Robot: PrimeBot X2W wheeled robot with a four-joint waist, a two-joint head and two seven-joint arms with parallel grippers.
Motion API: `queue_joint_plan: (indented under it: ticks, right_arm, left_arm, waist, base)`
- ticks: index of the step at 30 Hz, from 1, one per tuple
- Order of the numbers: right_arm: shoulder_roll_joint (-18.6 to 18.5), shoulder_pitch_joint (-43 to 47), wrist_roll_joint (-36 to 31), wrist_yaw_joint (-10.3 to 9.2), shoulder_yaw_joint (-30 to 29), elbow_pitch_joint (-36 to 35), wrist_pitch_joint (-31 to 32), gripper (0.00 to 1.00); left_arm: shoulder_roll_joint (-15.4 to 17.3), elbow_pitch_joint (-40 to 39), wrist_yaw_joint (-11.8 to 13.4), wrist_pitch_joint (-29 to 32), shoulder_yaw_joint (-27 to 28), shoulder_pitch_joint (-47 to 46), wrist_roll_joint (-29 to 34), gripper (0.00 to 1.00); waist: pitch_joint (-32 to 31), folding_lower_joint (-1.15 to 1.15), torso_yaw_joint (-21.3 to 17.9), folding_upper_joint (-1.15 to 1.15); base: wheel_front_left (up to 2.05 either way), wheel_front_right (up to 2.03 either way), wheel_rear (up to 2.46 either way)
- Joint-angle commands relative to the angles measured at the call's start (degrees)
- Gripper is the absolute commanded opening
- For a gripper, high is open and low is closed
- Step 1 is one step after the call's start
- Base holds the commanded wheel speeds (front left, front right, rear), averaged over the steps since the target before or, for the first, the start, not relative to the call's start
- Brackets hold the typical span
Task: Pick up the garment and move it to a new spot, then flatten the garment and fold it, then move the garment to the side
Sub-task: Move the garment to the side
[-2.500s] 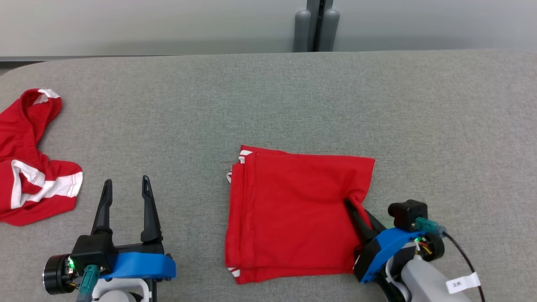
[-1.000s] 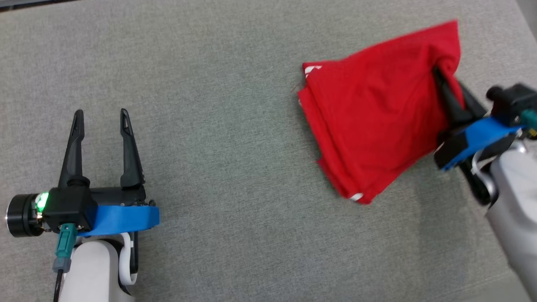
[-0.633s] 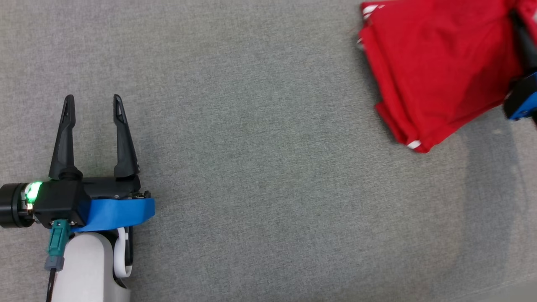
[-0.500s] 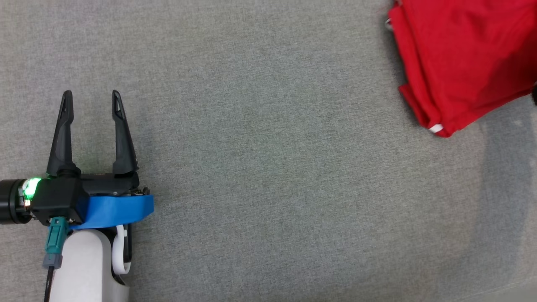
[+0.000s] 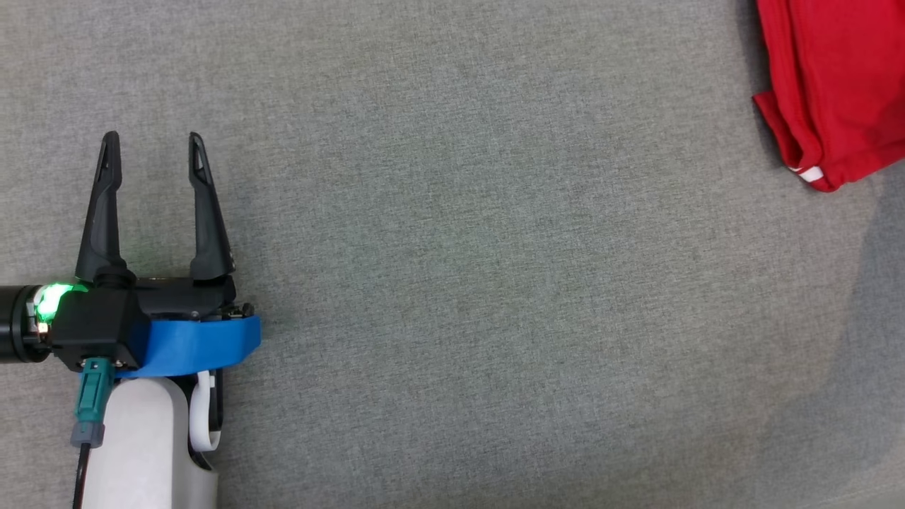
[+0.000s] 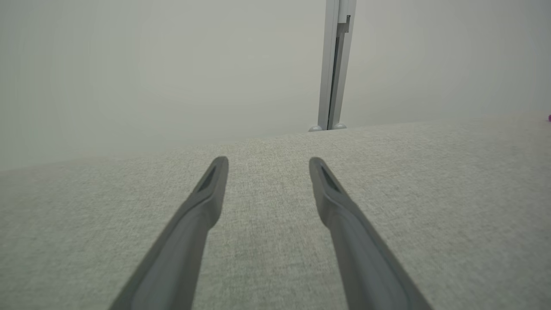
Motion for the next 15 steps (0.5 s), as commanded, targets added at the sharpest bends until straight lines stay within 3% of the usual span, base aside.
queue_joint_plan:
  ticks: [1,7,15]
  right_arm:
    - [-0.71,-1.04,0.03,-0.01,-0.03,0.94,-0.02,1.00]
    - [-1.14,-0.84,-1.71,-0.01,-3.30,1.23,-0.02,1.00]
    - [2.08,5.19,-5.56,-0.01,-8.91,-8.75,-0.03,1.00]
  left_arm:
    - [0.06,0.12,0.27,-0.24,-0.10,-0.73,0.28,1.00]
    - [-0.24,0.64,0.70,-0.24,0.16,0.15,-0.58,1.00]
    - [-1.04,1.25,1.09,-0.24,0.46,3.09,-1.76,1.00]
  waist:
    - [-0.07,0.00,0.27,0.00]
    - [-2.09,0.00,0.75,0.00]
    - [-7.41,0.00,1.26,0.00]
  base:
    - [0.00,0.00,0.00]
    - [0.00,0.00,0.00]
    - [0.00,0.00,0.00]
